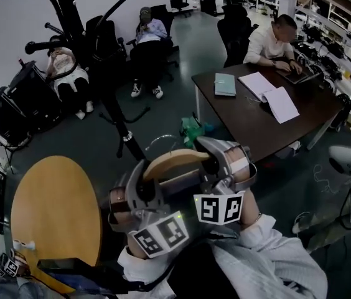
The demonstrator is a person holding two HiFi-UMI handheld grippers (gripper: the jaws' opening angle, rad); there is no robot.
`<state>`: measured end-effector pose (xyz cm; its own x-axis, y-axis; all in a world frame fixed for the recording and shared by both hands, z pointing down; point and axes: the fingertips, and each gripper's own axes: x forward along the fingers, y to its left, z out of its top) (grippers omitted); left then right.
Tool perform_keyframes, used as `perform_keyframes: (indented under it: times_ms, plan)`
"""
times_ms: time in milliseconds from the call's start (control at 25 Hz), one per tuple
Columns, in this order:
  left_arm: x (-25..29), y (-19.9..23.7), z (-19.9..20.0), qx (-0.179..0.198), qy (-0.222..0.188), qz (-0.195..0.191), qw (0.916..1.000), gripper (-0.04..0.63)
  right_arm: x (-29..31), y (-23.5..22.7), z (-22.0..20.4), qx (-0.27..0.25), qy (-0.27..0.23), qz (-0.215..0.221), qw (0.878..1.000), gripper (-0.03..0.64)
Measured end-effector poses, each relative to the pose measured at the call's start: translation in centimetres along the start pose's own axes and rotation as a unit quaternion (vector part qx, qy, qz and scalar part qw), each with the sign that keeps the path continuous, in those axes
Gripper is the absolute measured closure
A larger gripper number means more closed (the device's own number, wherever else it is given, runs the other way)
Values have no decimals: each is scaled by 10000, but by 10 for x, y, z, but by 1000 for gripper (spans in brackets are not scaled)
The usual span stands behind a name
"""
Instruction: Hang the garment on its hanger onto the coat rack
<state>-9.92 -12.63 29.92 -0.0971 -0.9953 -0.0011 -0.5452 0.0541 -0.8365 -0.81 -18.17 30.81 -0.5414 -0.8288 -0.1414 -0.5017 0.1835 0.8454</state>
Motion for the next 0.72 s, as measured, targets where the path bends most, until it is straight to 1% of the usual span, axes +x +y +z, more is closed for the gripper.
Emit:
perform_keyframes:
  times_ms: [80,200,400,520,600,720]
  plan:
    - [26,2,6,-28,258,154,9995,549,28,-9,-12,38,-268,202,9994,607]
    - [56,5,16,-88,592,425,9973,550,62,-23,-25,52,-712,396,9967,607]
    - [88,13,29,-54,1039,734,9919,549,104,-44,-34,81,-1299,512,9902,606]
    - [101,16,27,-58,1325,877,9873,549,124,-44,-35,151,-1587,607,9853,604]
    - [114,16,24,-68,1436,914,9854,550,141,-42,-39,191,-1700,651,9831,603]
    - [133,21,20,-73,1475,966,9843,549,164,-43,-41,242,-1823,636,9809,603]
